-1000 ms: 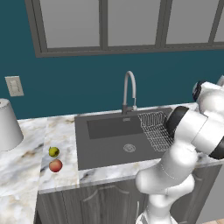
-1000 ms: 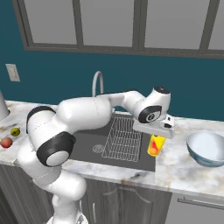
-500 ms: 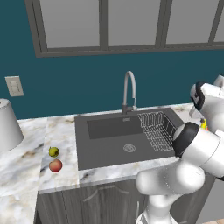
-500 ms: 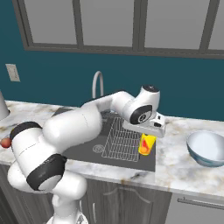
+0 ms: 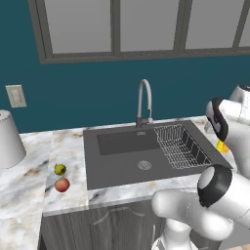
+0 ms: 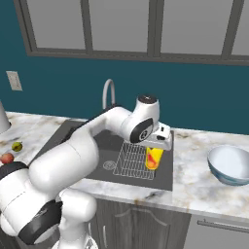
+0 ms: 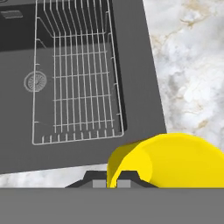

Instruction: Remove the pear and peach from the sink. Then move the bowl and cup from the counter to the sink for washing.

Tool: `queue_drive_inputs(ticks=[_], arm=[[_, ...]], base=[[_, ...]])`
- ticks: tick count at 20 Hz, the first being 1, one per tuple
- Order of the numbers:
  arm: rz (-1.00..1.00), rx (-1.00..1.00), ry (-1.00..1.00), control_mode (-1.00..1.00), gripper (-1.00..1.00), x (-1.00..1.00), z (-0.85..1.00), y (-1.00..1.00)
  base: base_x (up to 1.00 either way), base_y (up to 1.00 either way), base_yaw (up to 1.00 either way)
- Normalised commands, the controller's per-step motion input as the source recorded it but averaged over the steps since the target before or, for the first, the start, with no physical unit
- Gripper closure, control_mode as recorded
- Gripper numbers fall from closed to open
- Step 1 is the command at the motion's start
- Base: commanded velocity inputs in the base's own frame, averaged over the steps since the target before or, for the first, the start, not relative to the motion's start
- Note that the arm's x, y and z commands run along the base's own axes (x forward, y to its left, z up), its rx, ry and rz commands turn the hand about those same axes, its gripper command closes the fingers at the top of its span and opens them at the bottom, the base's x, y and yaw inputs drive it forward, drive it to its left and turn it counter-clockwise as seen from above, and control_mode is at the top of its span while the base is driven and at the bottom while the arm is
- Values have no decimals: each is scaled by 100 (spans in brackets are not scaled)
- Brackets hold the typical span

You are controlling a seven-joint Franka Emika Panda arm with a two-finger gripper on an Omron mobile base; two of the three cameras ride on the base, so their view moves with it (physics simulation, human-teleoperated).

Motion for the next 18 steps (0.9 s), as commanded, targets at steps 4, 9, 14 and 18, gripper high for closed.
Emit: queue_drive_inputs(ticks=[4, 9, 14, 18], arm=[[0, -5, -6, -100, 100, -11, 14, 40], [0, -2, 0, -100, 100, -4, 20, 37], [0, 0, 0, -100, 100, -9, 18, 41], [0, -2, -1, -100, 100, -10, 15, 45]], base=[[0, 0, 0], [0, 0, 0], [0, 0, 0], [0, 0, 0]])
